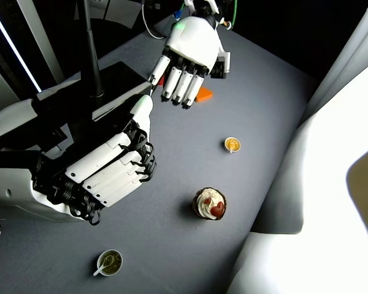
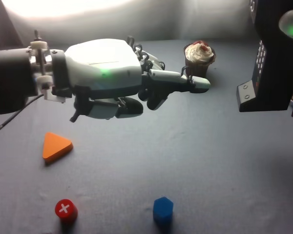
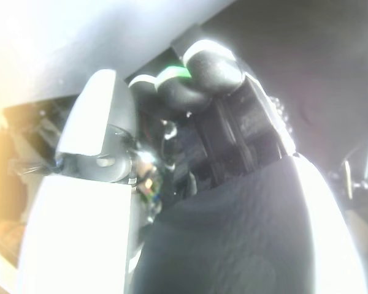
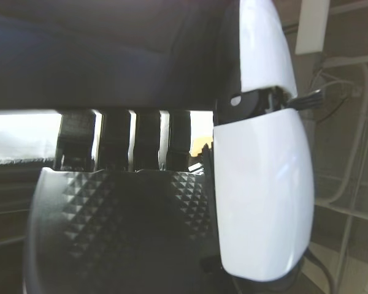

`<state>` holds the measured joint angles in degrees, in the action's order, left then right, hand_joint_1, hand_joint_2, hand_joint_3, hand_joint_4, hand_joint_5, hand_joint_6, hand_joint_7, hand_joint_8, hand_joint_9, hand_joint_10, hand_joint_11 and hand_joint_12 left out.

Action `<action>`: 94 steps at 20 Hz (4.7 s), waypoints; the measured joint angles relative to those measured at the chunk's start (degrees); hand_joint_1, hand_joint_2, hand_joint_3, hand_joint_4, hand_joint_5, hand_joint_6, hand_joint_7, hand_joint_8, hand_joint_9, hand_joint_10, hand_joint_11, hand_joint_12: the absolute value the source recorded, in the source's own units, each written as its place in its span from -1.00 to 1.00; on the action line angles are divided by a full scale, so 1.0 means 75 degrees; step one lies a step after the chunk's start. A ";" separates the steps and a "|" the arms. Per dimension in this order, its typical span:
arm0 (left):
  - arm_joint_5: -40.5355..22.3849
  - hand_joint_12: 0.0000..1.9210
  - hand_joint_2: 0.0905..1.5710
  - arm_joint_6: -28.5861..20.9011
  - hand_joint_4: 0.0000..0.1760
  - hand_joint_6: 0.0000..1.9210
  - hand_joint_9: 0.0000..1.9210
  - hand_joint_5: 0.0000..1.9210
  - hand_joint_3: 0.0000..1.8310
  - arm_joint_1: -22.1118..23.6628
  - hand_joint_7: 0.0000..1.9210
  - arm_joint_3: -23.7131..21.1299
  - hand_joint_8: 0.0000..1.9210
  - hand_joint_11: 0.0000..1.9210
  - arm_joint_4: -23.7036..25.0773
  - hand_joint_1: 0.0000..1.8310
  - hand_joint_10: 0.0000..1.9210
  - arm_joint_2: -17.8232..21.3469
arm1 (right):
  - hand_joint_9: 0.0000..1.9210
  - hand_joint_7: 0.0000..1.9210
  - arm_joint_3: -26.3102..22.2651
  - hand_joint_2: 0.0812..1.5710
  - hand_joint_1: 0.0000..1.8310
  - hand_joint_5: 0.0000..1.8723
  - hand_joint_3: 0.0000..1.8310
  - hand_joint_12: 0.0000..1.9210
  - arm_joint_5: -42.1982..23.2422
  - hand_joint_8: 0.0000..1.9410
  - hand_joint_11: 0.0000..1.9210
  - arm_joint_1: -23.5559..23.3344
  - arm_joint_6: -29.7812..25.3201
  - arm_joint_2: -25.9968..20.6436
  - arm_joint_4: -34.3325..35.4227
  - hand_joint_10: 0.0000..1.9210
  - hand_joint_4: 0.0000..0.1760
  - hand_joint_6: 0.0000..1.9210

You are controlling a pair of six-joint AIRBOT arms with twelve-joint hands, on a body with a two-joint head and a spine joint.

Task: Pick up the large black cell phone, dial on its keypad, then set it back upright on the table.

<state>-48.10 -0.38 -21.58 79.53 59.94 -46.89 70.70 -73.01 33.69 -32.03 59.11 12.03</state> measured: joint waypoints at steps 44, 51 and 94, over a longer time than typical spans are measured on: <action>0.0650 1.00 0.33 0.0437 -0.01 -1.00 -0.32 -0.88 -0.59 0.0621 -0.32 -0.0041 0.61 -0.37 -0.0807 0.57 0.86 -0.0644 | -0.20 -0.21 -0.0055 0.48 0.48 0.04 -1.00 0.53 0.0026 0.40 -0.09 -0.0166 0.0297 0.0122 0.0131 0.61 -1.00 -0.26; 0.0522 1.00 0.54 0.0233 0.13 -1.00 -0.31 -0.84 -0.94 0.0516 -0.27 0.0015 0.57 -0.32 -0.0650 0.44 1.00 -0.0195 | -0.21 -0.22 -0.0055 0.48 0.48 0.03 -1.00 0.58 0.0009 0.43 -0.11 -0.0181 0.0297 0.0122 0.0172 0.62 -1.00 -0.24; -0.3375 0.06 0.51 -0.5368 -0.73 -1.00 -0.53 -0.70 -1.00 0.1037 -0.52 0.1472 -1.00 -0.91 0.2611 -0.80 -0.92 0.0085 | -0.08 -0.10 0.1422 0.41 0.50 0.07 -1.00 0.30 -0.2413 0.21 0.01 0.1180 0.0670 0.1725 0.1387 0.45 -1.00 -0.27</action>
<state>-73.41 -40.64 -13.80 90.56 79.53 -46.26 81.36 -91.11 42.54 -27.00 72.05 22.44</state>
